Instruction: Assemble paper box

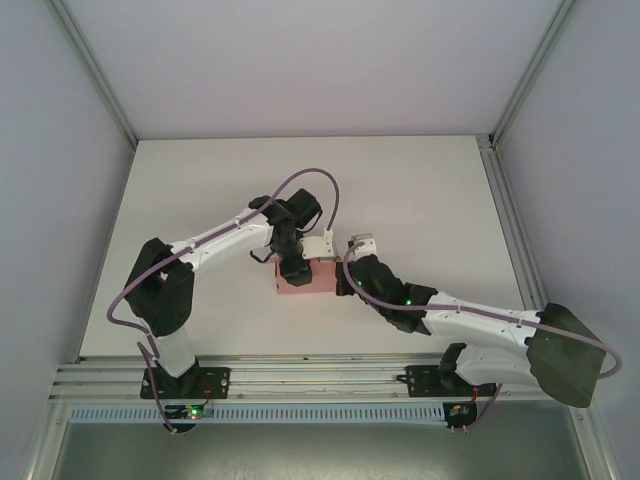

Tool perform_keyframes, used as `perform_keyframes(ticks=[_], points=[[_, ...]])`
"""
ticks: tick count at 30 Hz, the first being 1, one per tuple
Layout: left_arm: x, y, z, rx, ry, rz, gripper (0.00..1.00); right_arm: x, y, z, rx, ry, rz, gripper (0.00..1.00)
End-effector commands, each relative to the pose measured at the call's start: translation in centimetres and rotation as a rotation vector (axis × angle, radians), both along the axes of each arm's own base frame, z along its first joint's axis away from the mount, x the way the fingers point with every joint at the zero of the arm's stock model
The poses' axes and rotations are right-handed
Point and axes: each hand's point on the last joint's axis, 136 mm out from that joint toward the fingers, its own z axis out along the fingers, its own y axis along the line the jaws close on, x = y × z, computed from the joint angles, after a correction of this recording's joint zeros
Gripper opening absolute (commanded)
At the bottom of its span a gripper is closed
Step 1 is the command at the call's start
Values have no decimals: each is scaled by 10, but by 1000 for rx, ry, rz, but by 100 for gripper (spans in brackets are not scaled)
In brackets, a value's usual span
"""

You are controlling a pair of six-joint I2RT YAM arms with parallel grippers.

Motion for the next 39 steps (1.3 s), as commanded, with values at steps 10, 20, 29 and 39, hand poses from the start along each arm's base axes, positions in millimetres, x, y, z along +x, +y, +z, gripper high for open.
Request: perform_keyframes(ticks=[10, 20, 29, 39], points=[[4, -17, 35, -141, -52, 40, 68, 2, -8, 21, -76, -85, -92, 0], [-16, -13, 68, -264, -104, 36, 80, 6, 3, 4, -215, -62, -149, 0], [-33, -2, 29, -205, 3, 103, 78, -4, 9, 2, -153, 25, -104, 0], [-15, 12, -21, -2, -48, 209, 60, 0, 16, -3, -137, 138, -74, 0]])
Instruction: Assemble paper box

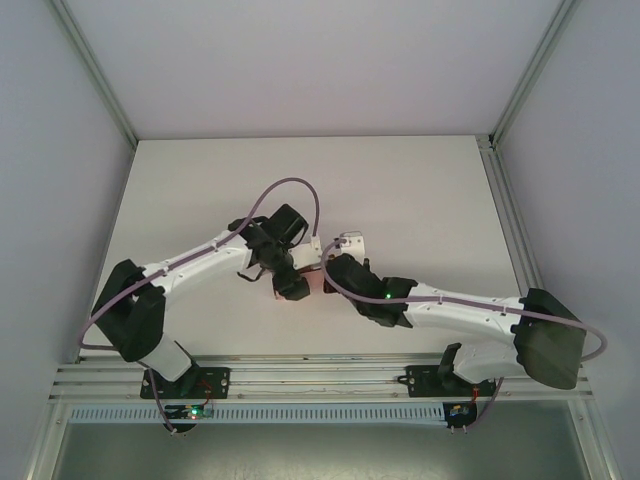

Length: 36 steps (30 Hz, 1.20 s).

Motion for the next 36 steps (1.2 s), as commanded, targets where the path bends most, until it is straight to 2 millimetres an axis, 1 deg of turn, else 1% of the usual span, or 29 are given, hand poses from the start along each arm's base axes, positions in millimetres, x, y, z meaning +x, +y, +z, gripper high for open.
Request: perform_keyframes(ticks=[1, 3, 5, 8, 10, 13, 16, 18, 20, 21, 22, 24, 28, 31, 33, 34, 36], points=[[8, 6, -19, 90, -6, 50, 57, -5, 0, -9, -29, 84, 27, 0], [11, 6, -22, 94, -24, 49, 52, -4, -4, -6, -33, 97, 39, 0], [14, 4, -21, 88, -29, 51, 47, -2, -8, -5, -11, 132, 38, 0], [15, 3, -21, 94, -23, 50, 46, -2, -8, -5, 13, 142, 52, 0], [14, 1, -21, 91, -15, 41, 46, -2, -7, -11, 13, 136, 62, 0], [12, 0, -23, 85, -8, 24, 46, -1, -6, -24, -2, 121, 83, 0], [12, 1, -22, 88, -10, 14, 46, -2, -15, -40, -69, 129, 69, 0], [11, 2, -21, 94, -6, 11, 46, -3, -23, -44, -121, 124, 67, 0], [10, 2, -21, 91, -4, 2, 46, -6, -30, -48, -144, 127, 69, 0], [9, 2, -20, 88, -8, -2, 45, -8, -30, -48, -146, 130, 81, 1], [9, 2, -20, 89, -10, -5, 45, -12, -30, -49, -147, 144, 99, 4], [8, 2, -20, 86, -10, -12, 45, -16, -33, -51, -155, 154, 110, 5], [8, 1, -21, 86, -10, -21, 45, -25, -44, -62, -174, 167, 124, 0], [10, 1, -20, 83, -9, -18, 45, -33, -40, -70, -131, 157, 175, 0], [9, 0, -19, 80, -4, -22, 44, -42, -33, -75, -91, 145, 246, 0], [9, 0, -19, 79, -6, -23, 45, -44, -34, -79, -79, 132, 254, 0], [8, -1, -19, 75, -4, -29, 45, -44, -43, -83, -61, 110, 214, 0]])
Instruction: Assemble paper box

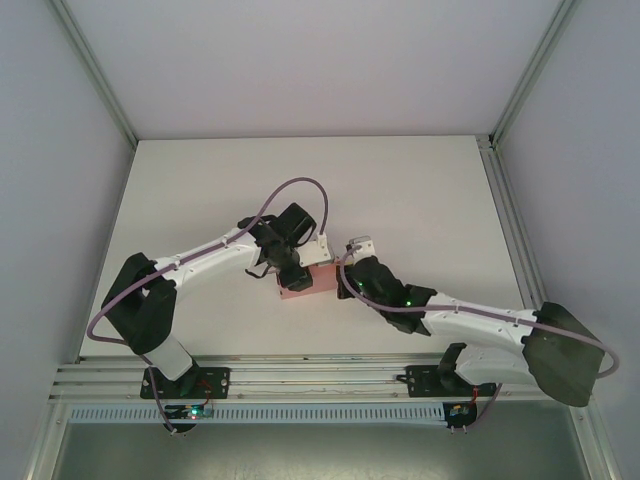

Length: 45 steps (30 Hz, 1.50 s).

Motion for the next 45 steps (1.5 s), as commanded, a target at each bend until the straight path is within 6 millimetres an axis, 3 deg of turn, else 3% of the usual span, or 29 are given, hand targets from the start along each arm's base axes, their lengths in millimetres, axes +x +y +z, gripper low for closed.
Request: perform_keyframes(ticks=[1, 4, 8, 12, 16, 19, 28, 31, 37, 40, 43, 45], points=[[-6, 6, -15, 47, 51, -2, 45, -30, -31, -61, -143, 131, 21, 1], [-8, 4, -14, 41, 61, -12, 45, -23, -32, -37, -119, 88, -5, 9], [-9, 3, -13, 31, 65, -24, 45, -16, -26, -2, -63, 31, -11, 30], [-10, 1, -13, 26, 73, -37, 43, -13, -20, 17, -29, 18, 5, 34], [-13, 0, -13, 24, 86, -53, 43, -7, -18, 24, -38, 8, 9, 38], [-13, 1, -12, 25, 84, -56, 43, -1, -14, 23, -44, 36, 12, 37], [-12, -3, -10, 14, 78, -65, 43, -1, -9, -6, -98, 139, 39, 36], [-11, -3, -8, 13, 78, -66, 43, 3, -10, -9, -99, 141, 22, 25], [-8, -7, -1, -7, 63, -63, 46, 7, -21, -15, -89, 186, -45, 12], [-3, -13, 8, -35, 48, -52, 55, 3, -18, -21, -47, 219, -57, 6], [0, -19, 19, -61, 45, -47, 77, 4, -23, -23, -62, 229, -105, 3], [3, -21, 25, -67, 32, -35, 82, 5, -26, -24, -83, 240, -135, 2]])
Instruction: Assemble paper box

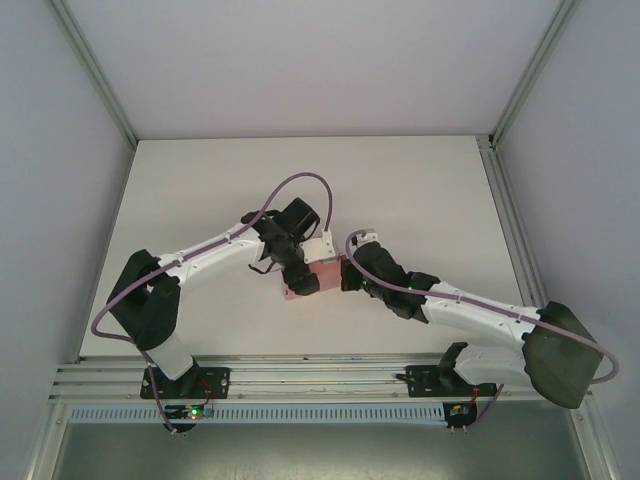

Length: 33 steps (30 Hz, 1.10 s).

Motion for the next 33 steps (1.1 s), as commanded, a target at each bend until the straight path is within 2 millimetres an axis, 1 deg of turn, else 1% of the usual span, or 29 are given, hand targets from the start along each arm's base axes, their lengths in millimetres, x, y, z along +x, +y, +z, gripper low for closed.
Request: perform_keyframes(ticks=[1, 5, 6, 9, 10, 11, 14, 17, 19, 21, 24, 29, 30, 33], points=[[3, -4, 13, -14, 11, 16, 87, -9, -12, -23, -79, 96, -65, 1], [7, -3, 27, -23, -12, 54, 92, -8, -10, -16, -105, 129, -95, 0], [8, -2, 31, -27, -18, 67, 99, -7, -11, -13, -121, 132, -100, 0], [9, 3, 44, -43, -44, 129, 100, -4, -10, -8, -155, 124, -107, 0], [14, 7, 49, -42, -70, 178, 100, -3, -8, -7, -160, 125, -104, 0], [20, 14, 53, -27, -100, 237, 100, -2, -7, -7, -168, 129, -101, 0], [30, 48, 62, 48, -186, 421, 100, -1, -3, -9, -185, 141, -91, 0], [33, 77, 64, 82, -276, 545, 100, 1, 0, -10, -195, 146, -74, 0], [31, 91, 60, 96, -277, 615, 100, 1, 2, -9, -198, 150, -63, 0], [26, 98, 51, 88, -236, 654, 94, 2, 3, -8, -198, 154, -54, 0], [25, 98, 39, 42, -216, 646, 84, 2, 7, -8, -194, 167, -27, 0], [35, 100, 36, -18, -134, 677, 57, 3, 13, -9, -194, 185, 9, 0], [35, 100, 35, -21, -124, 677, 53, 3, 14, -8, -194, 184, 11, 0], [35, 94, 35, -44, -107, 650, 51, 3, 14, -9, -199, 185, 12, 0]])
